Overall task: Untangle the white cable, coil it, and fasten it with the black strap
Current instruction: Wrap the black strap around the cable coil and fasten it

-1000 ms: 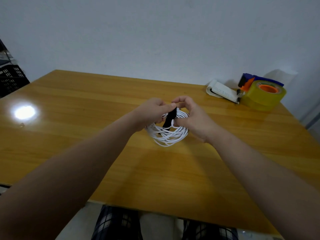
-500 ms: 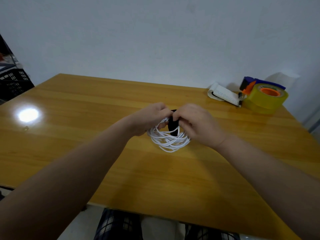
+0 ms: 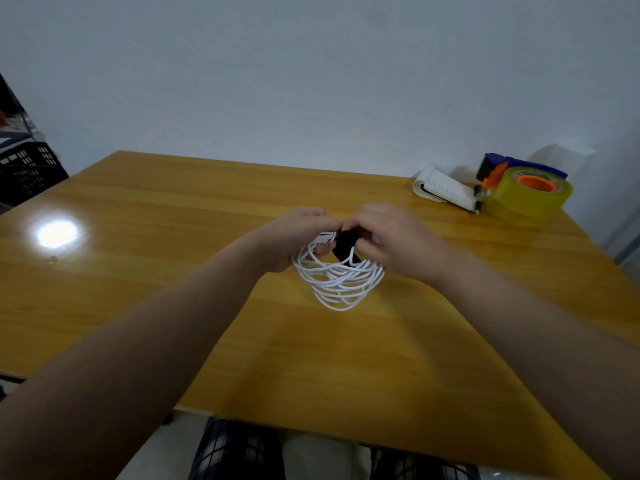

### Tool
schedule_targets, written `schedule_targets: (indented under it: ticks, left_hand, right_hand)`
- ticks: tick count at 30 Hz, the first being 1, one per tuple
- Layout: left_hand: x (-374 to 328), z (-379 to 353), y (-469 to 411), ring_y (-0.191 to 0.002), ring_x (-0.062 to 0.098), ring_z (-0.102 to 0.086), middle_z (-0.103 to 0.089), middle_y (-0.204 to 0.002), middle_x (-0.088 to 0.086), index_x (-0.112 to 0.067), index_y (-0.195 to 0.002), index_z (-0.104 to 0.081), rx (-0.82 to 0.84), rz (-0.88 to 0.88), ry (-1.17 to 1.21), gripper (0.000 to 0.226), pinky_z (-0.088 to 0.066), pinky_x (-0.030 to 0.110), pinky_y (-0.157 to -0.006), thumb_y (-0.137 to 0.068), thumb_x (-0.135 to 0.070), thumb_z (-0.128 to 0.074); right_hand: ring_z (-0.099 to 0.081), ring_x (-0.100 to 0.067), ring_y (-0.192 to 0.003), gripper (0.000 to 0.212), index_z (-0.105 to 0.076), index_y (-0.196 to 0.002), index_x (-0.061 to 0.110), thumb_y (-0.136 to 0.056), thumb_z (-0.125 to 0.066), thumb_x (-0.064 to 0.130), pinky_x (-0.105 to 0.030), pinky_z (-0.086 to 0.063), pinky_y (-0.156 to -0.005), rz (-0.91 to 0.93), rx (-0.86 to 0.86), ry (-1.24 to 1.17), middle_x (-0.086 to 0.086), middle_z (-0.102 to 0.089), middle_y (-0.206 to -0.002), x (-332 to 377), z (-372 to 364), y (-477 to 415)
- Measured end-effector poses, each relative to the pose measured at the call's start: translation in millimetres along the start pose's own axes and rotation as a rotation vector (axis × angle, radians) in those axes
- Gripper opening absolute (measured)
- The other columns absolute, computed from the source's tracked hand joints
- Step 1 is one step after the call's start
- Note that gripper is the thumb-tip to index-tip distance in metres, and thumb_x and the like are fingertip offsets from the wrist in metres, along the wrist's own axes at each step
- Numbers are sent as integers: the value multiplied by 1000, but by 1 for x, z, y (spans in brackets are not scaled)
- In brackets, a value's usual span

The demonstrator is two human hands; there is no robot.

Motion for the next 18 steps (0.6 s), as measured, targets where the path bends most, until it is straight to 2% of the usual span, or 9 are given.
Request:
schedule_targets:
  ticks: [3, 5, 6, 9, 10, 12, 13, 15, 18]
  left_hand:
    - [-2, -2, -1, -35, 5, -38, -47, -45, -5, -9, -87, -47, -19, -29, -88, 10, -28, 18, -37, -93, -14, -52]
    - [-6, -1, -5, -38, 5, -40, -49, -52, 0, -7, -85, -49, -69, -104, -149, 10, -31, 22, -43, -93, -12, -52]
    - [-8, 0, -5, -40, 5, -41, -49, -57, 2, -8, -84, -51, -84, -140, -163, 10, -32, 23, -45, -94, -12, -52]
    - [-11, -4, -5, -43, 7, -40, -52, -64, 4, -5, -92, -52, -67, -188, -96, 9, -32, 18, -45, -94, -13, -54]
    - [-11, -5, -4, -44, 7, -41, -53, -64, 4, -4, -94, -52, -65, -195, -90, 11, -32, 18, -45, -94, -14, -55]
    - [-13, -8, -4, -45, 6, -43, -54, -64, 2, -9, -86, -52, -47, -223, -171, 10, -35, 19, -48, -94, -12, -55]
    - [-13, -12, -3, -45, 4, -45, -54, -63, 1, -14, -80, -51, -36, -239, -237, 15, -37, 19, -49, -94, -9, -54]
    - [-13, -17, -3, -45, -1, -48, -55, -62, -1, -23, -76, -50, -37, -262, -307, 26, -39, 19, -52, -93, -4, -53]
    - [-25, -22, 4, -51, -2, -50, -56, -65, -3, -20, -83, -58, -63, -353, -269, 26, -40, 16, -55, -92, 3, -48]
  right_hand:
    - [-62, -24, -74, 10, -65, -85, 9, -78, -61, 12, -17, -31, -65, 121, 117, 122, -5, -67, -79, 7, -1, -1]
    - [-61, -22, -69, 20, -66, -81, 9, -83, -51, 23, -26, -40, -58, 142, 82, 110, -3, -66, -74, 10, 2, -1]
    - [-58, -20, -64, 27, -65, -78, 8, -86, -47, 27, -31, -43, -56, 93, 35, 50, -1, -64, -69, 9, 5, -2]
    - [-51, -20, -55, 36, -65, -73, 2, -90, -48, 30, -38, -40, -53, -273, -142, -304, -4, -57, -60, -22, 10, 0]
    - [-52, -22, -57, 35, -66, -75, -2, -90, -52, 27, -39, -40, -54, -335, -182, -406, -8, -58, -62, -28, 10, 3]
    - [-62, -23, -68, 20, -70, -82, -3, -88, -61, 14, -40, -48, -64, -315, -211, -497, -11, -67, -73, -26, 12, 4]
    - [-66, -16, -74, 12, -72, -85, -1, -85, -63, 8, -37, -52, -69, -267, -209, -511, -10, -70, -80, -20, 14, 2]
    - [-66, -2, -74, 12, -73, -90, 0, -81, -65, -3, -27, -56, -69, -214, -231, -573, -7, -71, -83, -12, 20, -1]
    - [-58, 3, -57, 18, -69, -97, -1, -81, -64, -8, -16, -48, -60, -362, -426, -827, -3, -67, -74, -28, 26, 0]
Point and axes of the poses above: each hand's wrist, its own y-axis away from the middle knuckle, its own z-axis out of the back of the hand, x = y × z, the point moved 8 cm from there along -y, towards the middle knuckle
